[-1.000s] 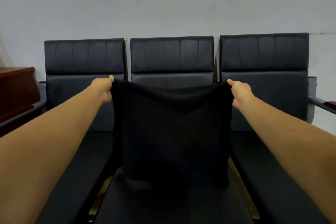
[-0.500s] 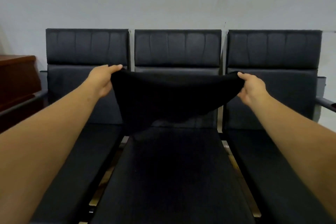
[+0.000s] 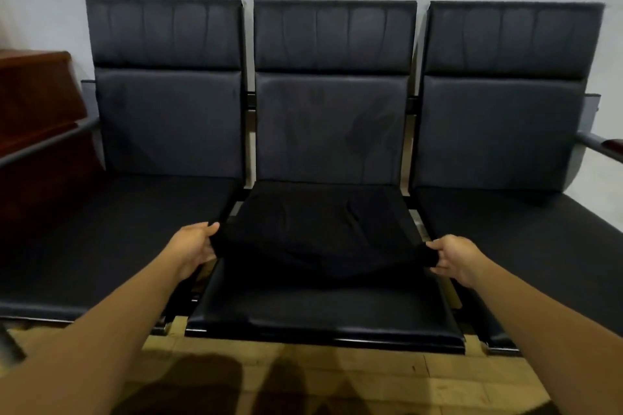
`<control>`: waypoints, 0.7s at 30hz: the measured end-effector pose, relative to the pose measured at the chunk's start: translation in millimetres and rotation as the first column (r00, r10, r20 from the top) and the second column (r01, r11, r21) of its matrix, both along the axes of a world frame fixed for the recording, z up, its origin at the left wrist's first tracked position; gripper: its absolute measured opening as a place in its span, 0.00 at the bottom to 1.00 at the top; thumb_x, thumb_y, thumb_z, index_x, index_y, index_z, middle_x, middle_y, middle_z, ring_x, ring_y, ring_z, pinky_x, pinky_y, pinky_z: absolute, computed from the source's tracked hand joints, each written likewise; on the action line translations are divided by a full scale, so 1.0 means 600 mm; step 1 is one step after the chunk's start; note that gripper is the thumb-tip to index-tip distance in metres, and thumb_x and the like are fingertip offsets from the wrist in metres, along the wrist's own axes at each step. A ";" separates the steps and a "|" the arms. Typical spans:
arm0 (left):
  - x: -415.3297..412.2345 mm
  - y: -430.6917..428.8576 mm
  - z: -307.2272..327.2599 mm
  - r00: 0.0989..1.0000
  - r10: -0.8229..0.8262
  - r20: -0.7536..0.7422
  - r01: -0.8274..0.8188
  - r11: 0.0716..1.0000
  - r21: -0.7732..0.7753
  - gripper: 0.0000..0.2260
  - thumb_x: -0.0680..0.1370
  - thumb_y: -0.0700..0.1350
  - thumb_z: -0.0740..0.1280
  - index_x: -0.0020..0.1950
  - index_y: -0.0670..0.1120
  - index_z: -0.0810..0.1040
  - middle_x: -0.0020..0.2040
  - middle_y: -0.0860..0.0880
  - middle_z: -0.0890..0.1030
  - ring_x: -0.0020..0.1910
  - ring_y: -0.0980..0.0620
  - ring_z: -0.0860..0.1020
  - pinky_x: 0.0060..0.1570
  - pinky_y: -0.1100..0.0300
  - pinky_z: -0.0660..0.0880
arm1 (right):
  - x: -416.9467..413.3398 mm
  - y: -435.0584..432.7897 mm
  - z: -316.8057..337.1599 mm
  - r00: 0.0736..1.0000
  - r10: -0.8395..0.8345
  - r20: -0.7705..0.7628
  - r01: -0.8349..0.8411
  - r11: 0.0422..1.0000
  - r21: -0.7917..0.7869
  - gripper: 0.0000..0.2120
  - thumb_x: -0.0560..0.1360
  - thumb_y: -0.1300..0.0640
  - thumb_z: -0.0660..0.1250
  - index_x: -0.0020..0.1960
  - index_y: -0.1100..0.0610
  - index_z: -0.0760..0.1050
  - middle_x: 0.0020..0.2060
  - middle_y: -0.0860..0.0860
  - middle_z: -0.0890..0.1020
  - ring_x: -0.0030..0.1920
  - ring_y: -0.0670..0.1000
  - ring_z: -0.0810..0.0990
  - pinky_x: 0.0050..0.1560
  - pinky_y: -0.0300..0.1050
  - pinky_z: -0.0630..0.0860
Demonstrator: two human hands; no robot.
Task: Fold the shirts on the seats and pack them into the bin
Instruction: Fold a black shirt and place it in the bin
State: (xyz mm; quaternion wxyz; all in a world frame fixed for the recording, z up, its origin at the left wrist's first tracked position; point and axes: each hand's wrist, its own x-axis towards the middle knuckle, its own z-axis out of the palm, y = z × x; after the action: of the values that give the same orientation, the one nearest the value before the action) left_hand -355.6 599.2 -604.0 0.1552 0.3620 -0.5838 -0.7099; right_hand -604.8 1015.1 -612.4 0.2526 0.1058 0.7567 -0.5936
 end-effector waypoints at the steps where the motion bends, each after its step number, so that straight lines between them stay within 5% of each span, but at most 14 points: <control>1: 0.003 -0.010 -0.003 0.999 0.037 -0.001 -0.037 0.999 0.037 0.14 0.84 0.41 0.61 0.69 0.39 0.74 0.61 0.40 0.81 0.59 0.42 0.80 0.55 0.50 0.76 | 0.000 0.007 -0.002 1.000 -0.008 0.005 0.008 1.000 0.009 0.10 0.80 0.62 0.64 0.60 0.62 0.75 0.57 0.59 0.83 0.57 0.60 0.82 0.54 0.52 0.78; 5: 0.021 -0.018 -0.010 0.994 0.057 0.090 -0.063 0.995 0.074 0.14 0.84 0.41 0.61 0.69 0.41 0.74 0.63 0.41 0.80 0.61 0.41 0.78 0.63 0.47 0.73 | 0.005 0.026 0.004 1.000 0.002 0.014 -0.002 1.000 -0.023 0.11 0.81 0.63 0.63 0.63 0.62 0.71 0.57 0.62 0.82 0.58 0.61 0.81 0.54 0.53 0.78; 9: 0.035 -0.017 -0.011 0.987 -0.041 0.156 0.038 0.999 0.025 0.15 0.78 0.41 0.71 0.64 0.42 0.77 0.61 0.40 0.82 0.58 0.44 0.82 0.68 0.48 0.73 | 0.007 0.034 0.002 0.995 0.100 -0.027 -0.102 0.993 -0.063 0.13 0.81 0.62 0.65 0.65 0.60 0.73 0.57 0.61 0.82 0.57 0.59 0.82 0.48 0.50 0.78; 13: 0.055 -0.018 -0.012 0.970 -0.150 0.193 0.166 0.984 -0.068 0.07 0.79 0.38 0.70 0.54 0.46 0.78 0.58 0.40 0.82 0.53 0.47 0.82 0.55 0.53 0.77 | 0.002 0.039 -0.008 0.971 0.182 -0.158 -0.196 0.978 -0.077 0.12 0.80 0.65 0.65 0.62 0.55 0.78 0.57 0.58 0.82 0.56 0.59 0.82 0.49 0.51 0.79; 15: 0.065 -0.028 -0.019 0.968 -0.162 0.192 0.191 0.970 -0.148 0.11 0.80 0.38 0.69 0.59 0.51 0.78 0.55 0.41 0.82 0.46 0.48 0.82 0.51 0.53 0.78 | -0.002 0.047 -0.010 0.949 0.245 -0.201 -0.263 0.962 -0.069 0.13 0.81 0.64 0.64 0.61 0.53 0.80 0.59 0.56 0.82 0.59 0.57 0.81 0.52 0.49 0.78; 17: 0.074 -0.039 -0.020 0.966 -0.151 0.212 0.206 0.941 -0.269 0.12 0.81 0.37 0.67 0.58 0.54 0.80 0.51 0.42 0.80 0.40 0.50 0.80 0.48 0.53 0.78 | -0.009 0.055 -0.016 0.918 0.322 -0.233 -0.333 0.943 -0.010 0.12 0.79 0.65 0.67 0.60 0.56 0.81 0.61 0.55 0.81 0.60 0.55 0.81 0.56 0.48 0.78; 21: 0.084 -0.048 -0.020 0.897 -0.240 0.371 0.385 0.837 -0.389 0.06 0.81 0.40 0.68 0.53 0.46 0.85 0.56 0.47 0.82 0.55 0.49 0.80 0.51 0.57 0.78 | -0.004 0.061 -0.015 0.831 0.504 -0.237 -0.435 0.853 0.288 0.11 0.74 0.65 0.73 0.57 0.58 0.82 0.55 0.55 0.82 0.55 0.51 0.81 0.54 0.45 0.80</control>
State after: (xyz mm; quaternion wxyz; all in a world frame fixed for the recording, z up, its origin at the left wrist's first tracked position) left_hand -305.5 570.2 -615.8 0.0230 0.3200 -0.8013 -0.5050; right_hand -607.4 1052.0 -621.1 0.2586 -0.1493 0.8503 -0.4333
